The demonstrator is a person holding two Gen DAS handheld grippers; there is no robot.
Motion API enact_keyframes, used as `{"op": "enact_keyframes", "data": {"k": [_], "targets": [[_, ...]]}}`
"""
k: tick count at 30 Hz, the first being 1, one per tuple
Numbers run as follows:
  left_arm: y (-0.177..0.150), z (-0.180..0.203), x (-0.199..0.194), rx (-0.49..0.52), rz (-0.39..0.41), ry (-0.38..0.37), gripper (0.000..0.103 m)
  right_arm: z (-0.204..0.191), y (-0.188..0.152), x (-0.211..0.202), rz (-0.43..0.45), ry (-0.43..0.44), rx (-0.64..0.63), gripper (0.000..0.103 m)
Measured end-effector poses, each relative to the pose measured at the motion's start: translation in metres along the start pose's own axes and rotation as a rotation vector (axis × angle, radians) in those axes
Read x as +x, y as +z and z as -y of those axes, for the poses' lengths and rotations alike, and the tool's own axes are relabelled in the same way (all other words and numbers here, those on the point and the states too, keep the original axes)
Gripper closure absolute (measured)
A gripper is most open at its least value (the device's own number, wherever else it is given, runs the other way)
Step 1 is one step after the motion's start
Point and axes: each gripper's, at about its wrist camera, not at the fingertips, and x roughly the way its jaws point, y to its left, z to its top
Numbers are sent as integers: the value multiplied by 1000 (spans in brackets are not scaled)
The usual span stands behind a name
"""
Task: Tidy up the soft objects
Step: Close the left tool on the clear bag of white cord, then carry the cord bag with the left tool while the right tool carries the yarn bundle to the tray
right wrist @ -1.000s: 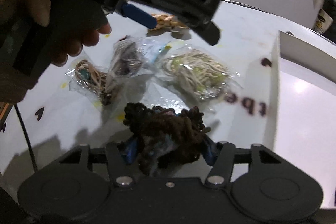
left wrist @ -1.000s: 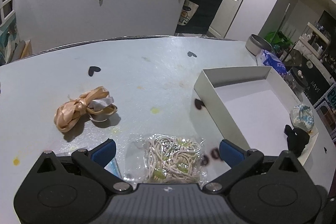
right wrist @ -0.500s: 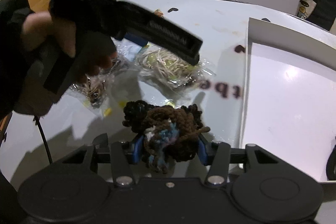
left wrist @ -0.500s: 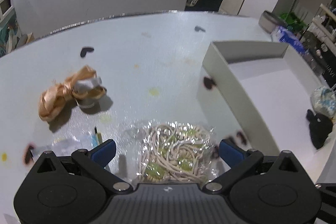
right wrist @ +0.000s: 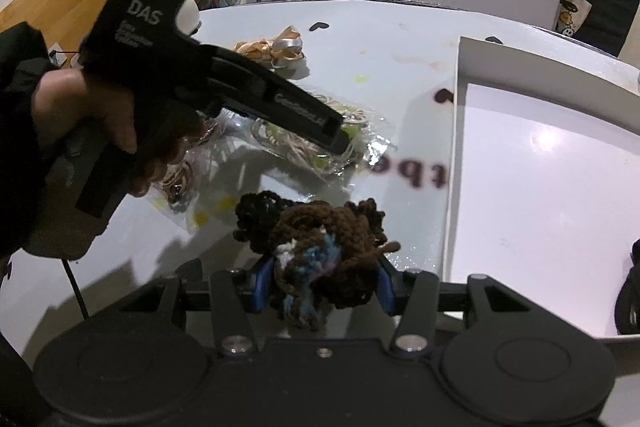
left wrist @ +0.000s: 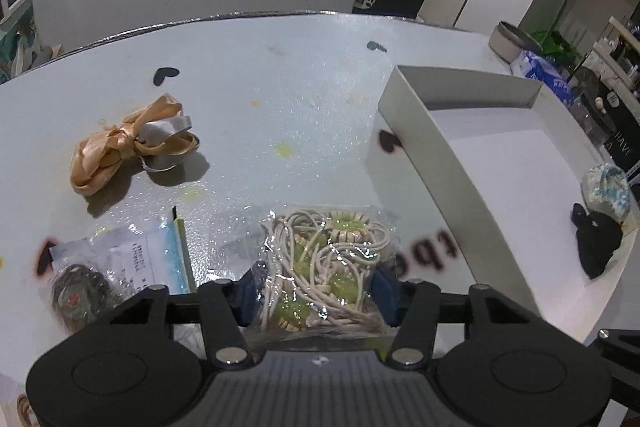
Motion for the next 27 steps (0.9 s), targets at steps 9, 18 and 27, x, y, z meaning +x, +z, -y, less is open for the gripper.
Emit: {"op": "enact_keyframes", "data": {"k": [9, 18, 27], "targets": [[-8, 3, -41, -47, 86, -11, 52, -2, -7, -22, 53, -6, 1, 52], [-17, 20, -97, -84, 203, -10, 52, 4, -15, -60, 137, -28, 15, 52], [-29, 45, -128, -130, 271, 19, 52, 36, -25, -95, 198, -85, 61, 52]]}}
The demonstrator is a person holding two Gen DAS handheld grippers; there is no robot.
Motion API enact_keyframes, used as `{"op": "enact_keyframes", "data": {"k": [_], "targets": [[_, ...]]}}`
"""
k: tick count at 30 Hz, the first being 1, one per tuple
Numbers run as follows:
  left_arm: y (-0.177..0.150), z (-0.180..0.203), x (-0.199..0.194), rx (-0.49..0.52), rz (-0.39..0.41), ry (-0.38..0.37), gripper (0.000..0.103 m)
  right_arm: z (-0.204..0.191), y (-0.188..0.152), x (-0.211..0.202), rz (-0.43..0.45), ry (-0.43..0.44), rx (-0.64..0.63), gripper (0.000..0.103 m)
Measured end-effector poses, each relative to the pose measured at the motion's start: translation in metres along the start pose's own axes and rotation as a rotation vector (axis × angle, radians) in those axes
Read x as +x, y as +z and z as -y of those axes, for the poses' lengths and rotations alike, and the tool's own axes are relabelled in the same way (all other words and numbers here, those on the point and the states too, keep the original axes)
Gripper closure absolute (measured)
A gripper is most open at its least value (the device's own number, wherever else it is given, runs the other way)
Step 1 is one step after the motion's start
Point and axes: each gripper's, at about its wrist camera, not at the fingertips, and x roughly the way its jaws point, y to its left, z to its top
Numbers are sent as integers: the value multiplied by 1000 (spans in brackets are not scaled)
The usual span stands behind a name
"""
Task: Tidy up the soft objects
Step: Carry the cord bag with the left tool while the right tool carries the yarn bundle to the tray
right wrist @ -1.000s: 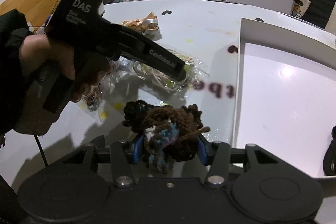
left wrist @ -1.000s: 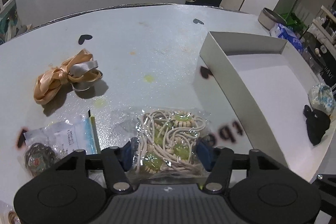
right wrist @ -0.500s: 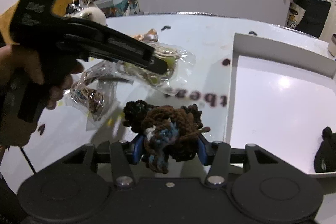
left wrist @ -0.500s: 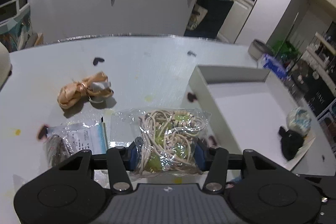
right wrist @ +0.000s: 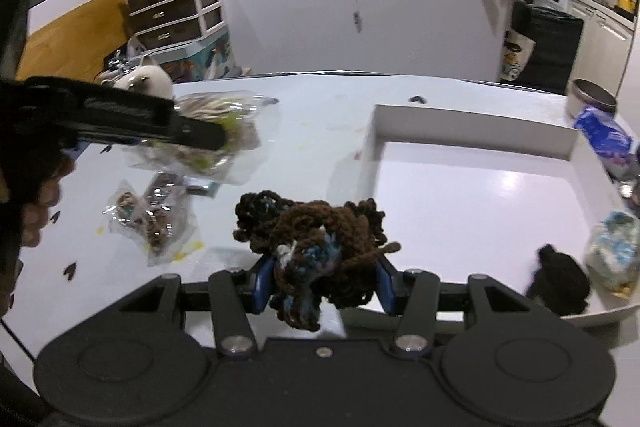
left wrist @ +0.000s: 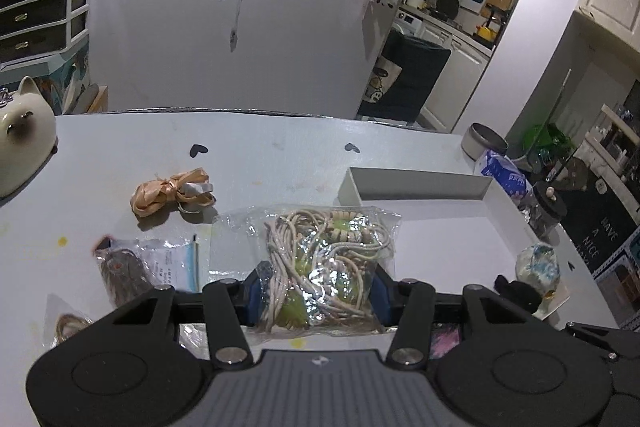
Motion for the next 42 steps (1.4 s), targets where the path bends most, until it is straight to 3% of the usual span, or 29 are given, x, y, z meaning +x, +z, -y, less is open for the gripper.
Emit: {"op": "enact_keyframes", "data": {"k": [14, 19, 25, 30, 36, 39, 42], "targets": [[-10, 87, 18, -27, -22, -7, 52, 111, 7, -29, 54, -22, 109, 51], [-16, 122, 38, -24, -62, -34, 52, 151, 10, -18, 30, 33, 194, 51], [-22, 145, 57, -46, -90, -15, 52, 185, 13, 4, -12, 98, 283, 51], [-24, 153, 73, -84, -102, 12, 52, 203, 16, 24, -55, 177, 338, 51], [-28, 152, 87, -126, -134, 64, 52, 211, 4, 61, -188, 274, 421, 51], [-34, 150, 97, -138, -169, 79, 52, 210, -1, 69, -223, 257, 402, 51], [-39, 152, 108, -122, -204, 96, 52, 205, -2, 69, -220, 187, 308, 50]]}}
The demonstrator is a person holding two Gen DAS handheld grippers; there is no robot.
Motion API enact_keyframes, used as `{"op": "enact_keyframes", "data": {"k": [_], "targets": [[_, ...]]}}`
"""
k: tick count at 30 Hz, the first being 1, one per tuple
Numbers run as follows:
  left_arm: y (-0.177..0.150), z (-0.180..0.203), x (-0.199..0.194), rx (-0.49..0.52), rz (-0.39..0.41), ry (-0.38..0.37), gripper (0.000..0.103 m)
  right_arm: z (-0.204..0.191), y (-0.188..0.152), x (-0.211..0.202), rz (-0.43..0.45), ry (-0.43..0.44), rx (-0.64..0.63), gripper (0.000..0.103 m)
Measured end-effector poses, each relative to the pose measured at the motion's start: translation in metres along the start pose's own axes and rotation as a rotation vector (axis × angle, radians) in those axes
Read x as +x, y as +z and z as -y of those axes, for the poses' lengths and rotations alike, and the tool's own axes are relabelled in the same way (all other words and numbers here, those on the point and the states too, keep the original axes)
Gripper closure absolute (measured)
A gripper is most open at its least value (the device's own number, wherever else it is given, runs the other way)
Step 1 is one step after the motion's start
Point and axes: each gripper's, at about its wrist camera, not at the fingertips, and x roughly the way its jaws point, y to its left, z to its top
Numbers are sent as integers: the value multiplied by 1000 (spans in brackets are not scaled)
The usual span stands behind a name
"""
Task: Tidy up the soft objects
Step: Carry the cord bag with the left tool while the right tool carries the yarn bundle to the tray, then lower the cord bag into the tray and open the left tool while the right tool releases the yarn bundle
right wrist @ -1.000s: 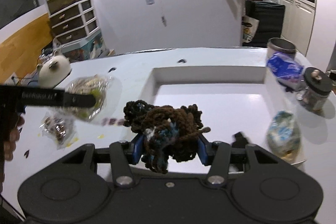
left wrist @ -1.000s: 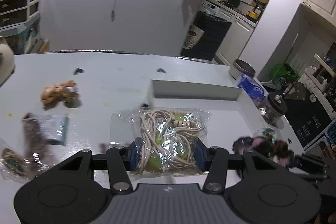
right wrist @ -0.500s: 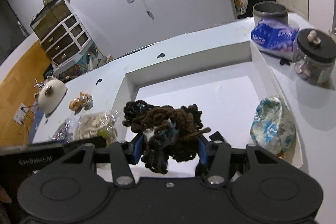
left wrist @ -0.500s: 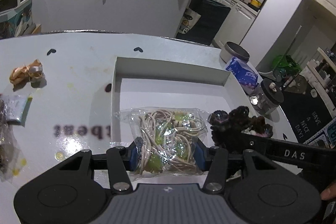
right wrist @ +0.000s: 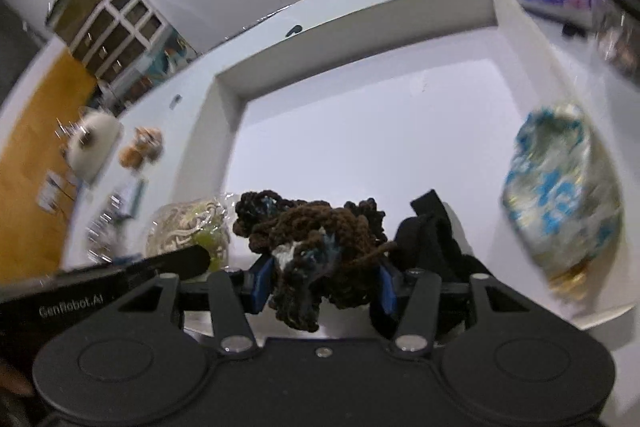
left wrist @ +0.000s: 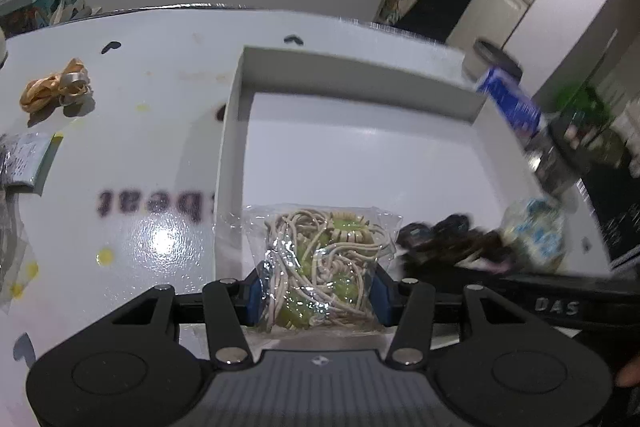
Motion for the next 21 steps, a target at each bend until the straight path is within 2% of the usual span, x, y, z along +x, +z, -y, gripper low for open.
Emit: {"op": "enact_keyframes", "data": {"k": [3, 6, 8, 9, 10, 15, 17, 18, 19, 21], "targets": [[-4, 4, 13, 45, -31, 37, 52, -3, -1, -1, 9, -77, -59, 50], [-6, 6, 22, 45, -62, 23, 50, -1, -2, -3, 15, -81, -55, 46], [-7, 9, 26, 57, -78, 10, 44, 2, -1, -6, 24, -75, -51, 39], [-8, 10, 27, 59, -84, 7, 33, 1, -2, -9, 28, -76, -52, 35], [-9, 11, 26, 59, -86, 9, 28, -1, -2, -11, 32, -70, -57, 32], [-7, 11, 4, 60, -16, 3, 27, -7, -1, -37, 89, -37, -72, 28], [-6, 10, -8, 59, 14, -2, 30, -9, 2, -46, 119, -29, -76, 29], [-6, 10, -13, 59, 27, -5, 36, -10, 2, -51, 136, -34, -76, 33], [-6, 11, -17, 60, 37, -10, 46, -10, 3, -54, 147, -40, -77, 42], [-6, 13, -23, 64, 52, -21, 56, -10, 4, -56, 158, -43, -78, 58]]}}
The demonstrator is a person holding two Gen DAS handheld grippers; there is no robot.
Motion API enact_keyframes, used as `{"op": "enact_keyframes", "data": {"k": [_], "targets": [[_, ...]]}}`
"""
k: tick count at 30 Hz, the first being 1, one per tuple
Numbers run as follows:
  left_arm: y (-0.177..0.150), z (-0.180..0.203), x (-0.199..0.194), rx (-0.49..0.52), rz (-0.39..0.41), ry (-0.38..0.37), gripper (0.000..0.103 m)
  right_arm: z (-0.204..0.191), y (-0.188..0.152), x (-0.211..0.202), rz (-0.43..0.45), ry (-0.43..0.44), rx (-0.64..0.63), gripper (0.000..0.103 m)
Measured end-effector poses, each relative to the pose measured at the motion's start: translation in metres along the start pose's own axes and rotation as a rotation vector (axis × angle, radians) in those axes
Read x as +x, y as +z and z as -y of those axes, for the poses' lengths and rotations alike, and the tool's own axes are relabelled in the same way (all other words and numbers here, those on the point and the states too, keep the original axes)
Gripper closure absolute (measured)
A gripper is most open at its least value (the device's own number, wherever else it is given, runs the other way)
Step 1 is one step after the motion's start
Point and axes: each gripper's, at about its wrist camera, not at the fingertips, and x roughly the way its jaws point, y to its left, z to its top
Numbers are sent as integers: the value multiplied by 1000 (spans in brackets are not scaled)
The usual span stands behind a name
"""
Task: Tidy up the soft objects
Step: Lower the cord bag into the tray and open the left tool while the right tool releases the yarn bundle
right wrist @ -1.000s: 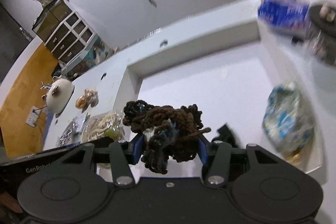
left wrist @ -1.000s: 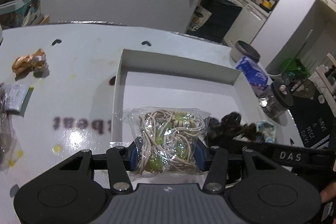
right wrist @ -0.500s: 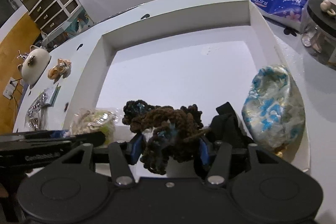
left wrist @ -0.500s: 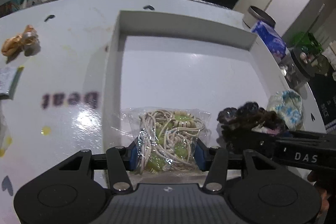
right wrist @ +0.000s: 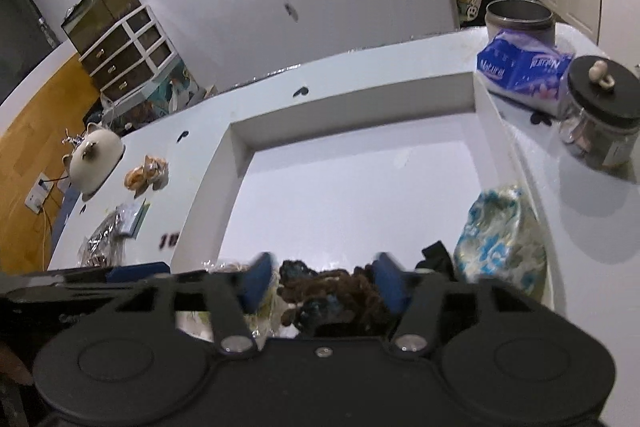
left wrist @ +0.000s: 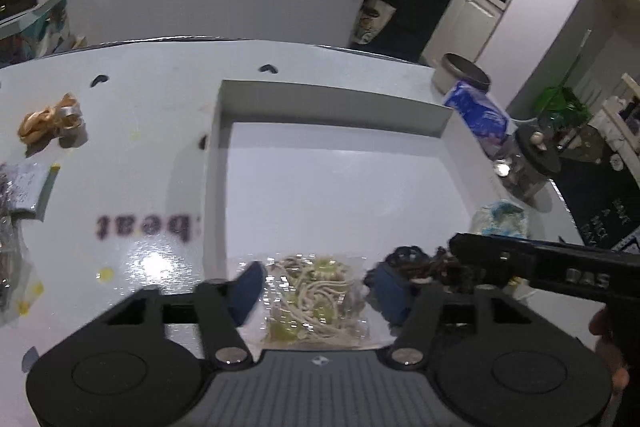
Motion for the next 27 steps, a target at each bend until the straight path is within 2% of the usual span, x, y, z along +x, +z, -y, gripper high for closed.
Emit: {"op": "enact_keyframes", "data": {"k": [1, 4, 7, 9, 14, 20, 27], "targets": [[0, 2, -1, 5, 3, -9, 62, 0, 0, 1, -7, 2, 0, 64], [-1, 8, 4, 26, -24, -44, 69, -1, -6, 13, -57, 5, -20, 76], [-9, 14, 19, 55, -84, -32, 71, -4, -16, 23, -81, -26, -69, 75], [-14, 12, 28, 56, -115, -14, 71, -3, -20, 26, -99, -11, -66, 75], [-17, 9, 24, 33, -100, -14, 71, -5, -24, 21, -98, -6, -82, 75], [-19, 10, 2, 25, -39, -16, 68, -11, -22, -3, -42, 11, -106, 74], [-21, 21, -21, 39, 22, -3, 51, -10, -24, -37, 34, -12, -162, 70]]}}
